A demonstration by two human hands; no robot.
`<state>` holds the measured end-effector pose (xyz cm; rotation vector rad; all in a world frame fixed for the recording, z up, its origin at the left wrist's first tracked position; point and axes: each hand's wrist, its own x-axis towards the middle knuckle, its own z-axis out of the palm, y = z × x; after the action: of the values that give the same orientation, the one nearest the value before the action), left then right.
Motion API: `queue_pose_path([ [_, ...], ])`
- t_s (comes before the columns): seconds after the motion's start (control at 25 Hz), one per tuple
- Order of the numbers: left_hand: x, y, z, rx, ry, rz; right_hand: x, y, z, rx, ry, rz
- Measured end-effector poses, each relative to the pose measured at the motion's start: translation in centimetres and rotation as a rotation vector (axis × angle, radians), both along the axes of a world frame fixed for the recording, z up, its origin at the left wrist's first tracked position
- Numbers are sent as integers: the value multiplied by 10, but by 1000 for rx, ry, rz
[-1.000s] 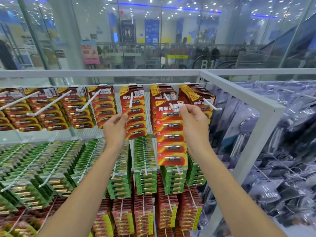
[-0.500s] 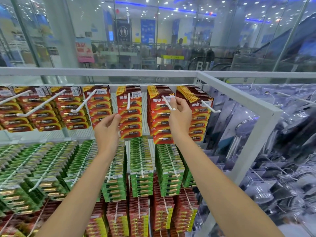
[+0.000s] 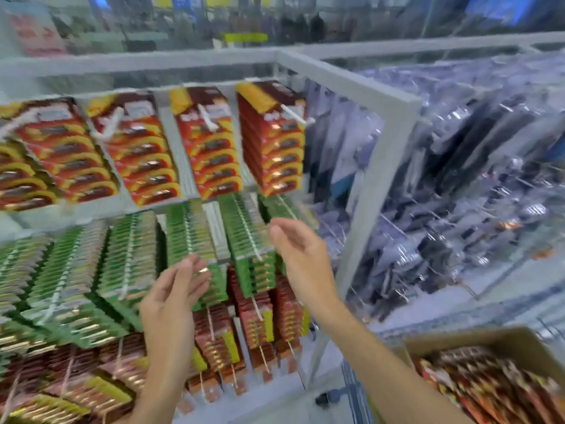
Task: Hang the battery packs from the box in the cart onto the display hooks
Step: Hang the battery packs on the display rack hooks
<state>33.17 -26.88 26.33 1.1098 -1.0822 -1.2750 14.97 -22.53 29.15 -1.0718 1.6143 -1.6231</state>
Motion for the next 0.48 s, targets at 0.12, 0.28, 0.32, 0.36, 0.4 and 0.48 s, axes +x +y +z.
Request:
queue_pose_path([
  [0.12, -38, 38, -30, 60, -30, -120, -32, 71, -56, 107, -94, -123],
  [0.28, -100, 88, -81, 178, -85, -308, -84, 167, -128, 256, -182, -376],
  [0.32, -120, 103, -94, 207, -108, -361, -97, 193, -145, 304, -201, -437],
  [0.36, -137, 120, -105, 232, -134, -412, -109, 218, -159, 353, -213, -492],
  [0.4, -155, 135, -115, 256, -158, -458, -119, 241, -171, 403, -227, -540],
  [0.48, -190, 165, -130, 295, -195, -561, -139, 284, -188, 494, -267, -609],
])
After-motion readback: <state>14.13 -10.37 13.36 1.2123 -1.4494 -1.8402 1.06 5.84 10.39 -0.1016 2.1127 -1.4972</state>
